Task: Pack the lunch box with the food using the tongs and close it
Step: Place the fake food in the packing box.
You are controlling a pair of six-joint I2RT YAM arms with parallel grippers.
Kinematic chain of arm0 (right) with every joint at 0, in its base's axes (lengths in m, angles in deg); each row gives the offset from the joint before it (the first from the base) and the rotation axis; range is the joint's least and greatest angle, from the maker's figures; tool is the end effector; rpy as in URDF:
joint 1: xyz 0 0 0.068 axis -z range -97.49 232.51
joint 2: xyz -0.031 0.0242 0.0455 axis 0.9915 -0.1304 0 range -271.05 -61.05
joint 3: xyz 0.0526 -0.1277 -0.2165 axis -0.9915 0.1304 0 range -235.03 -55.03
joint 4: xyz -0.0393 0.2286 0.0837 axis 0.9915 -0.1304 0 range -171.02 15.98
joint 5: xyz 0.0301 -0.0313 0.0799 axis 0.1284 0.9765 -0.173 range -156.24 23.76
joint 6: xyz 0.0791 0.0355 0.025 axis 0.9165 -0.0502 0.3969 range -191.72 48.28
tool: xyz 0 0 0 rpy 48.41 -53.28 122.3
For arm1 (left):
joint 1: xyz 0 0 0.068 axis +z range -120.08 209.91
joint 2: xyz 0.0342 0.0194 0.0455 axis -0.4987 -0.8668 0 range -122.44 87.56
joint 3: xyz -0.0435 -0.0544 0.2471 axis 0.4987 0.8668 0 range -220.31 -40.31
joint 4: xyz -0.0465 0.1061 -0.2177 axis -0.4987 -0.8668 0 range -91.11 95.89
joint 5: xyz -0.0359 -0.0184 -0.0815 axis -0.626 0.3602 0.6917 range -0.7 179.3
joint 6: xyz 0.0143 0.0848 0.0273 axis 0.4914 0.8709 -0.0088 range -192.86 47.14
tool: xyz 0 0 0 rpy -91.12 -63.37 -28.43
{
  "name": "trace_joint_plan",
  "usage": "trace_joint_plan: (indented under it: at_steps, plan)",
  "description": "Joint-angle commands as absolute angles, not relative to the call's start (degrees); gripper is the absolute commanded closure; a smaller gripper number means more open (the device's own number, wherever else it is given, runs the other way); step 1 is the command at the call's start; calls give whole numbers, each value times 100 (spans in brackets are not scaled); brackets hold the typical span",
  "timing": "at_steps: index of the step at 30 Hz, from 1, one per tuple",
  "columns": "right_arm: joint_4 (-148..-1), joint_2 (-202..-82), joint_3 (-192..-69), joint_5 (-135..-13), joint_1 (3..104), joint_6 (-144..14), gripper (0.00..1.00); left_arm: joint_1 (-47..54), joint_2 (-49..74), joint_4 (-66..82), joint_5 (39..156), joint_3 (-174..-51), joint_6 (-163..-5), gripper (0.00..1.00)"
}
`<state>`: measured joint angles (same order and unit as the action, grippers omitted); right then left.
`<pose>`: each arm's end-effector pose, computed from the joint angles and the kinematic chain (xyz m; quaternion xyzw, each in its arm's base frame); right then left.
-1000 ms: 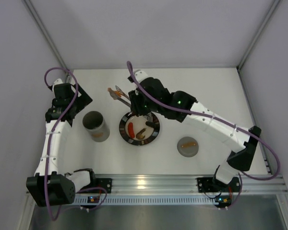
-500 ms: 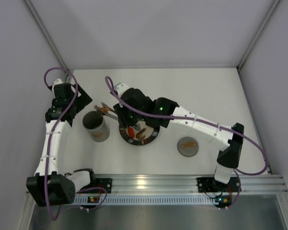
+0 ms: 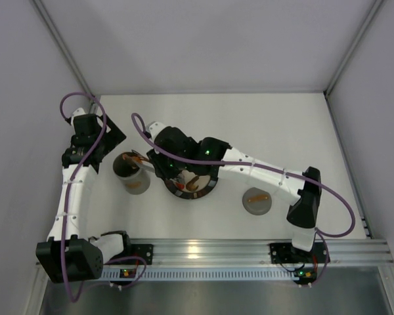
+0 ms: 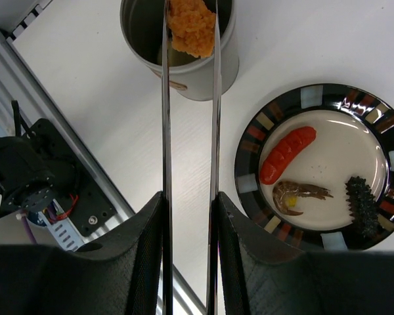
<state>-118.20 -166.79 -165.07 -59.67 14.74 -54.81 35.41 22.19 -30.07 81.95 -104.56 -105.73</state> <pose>0.1710 0.3938 0.3298 -0.3665 0.8272 0.2464 0.3475 0.2677 0.0361 0.3010 -0.3205 0.8344 -0.0494 0.4456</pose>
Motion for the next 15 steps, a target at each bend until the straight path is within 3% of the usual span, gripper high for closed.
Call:
trace_joint_plan:
  at_steps: [1, 8, 15]
  plan:
    - [-11612, -16714, -16877, -6017, 1360, -5537, 77, 3572, 2322, -2698, 8104, -10465, -10538, 1]
    - [-11603, -16758, -16929, -6026, 1352, -5554, 57, 3572, 2322, -2698, 8113, -10447, -10530, 1]
    - [-11620, -16731, -16999, -5973, 1352, -5581, 52, 3580, 2331, -2698, 8113, -10439, -10530, 1]
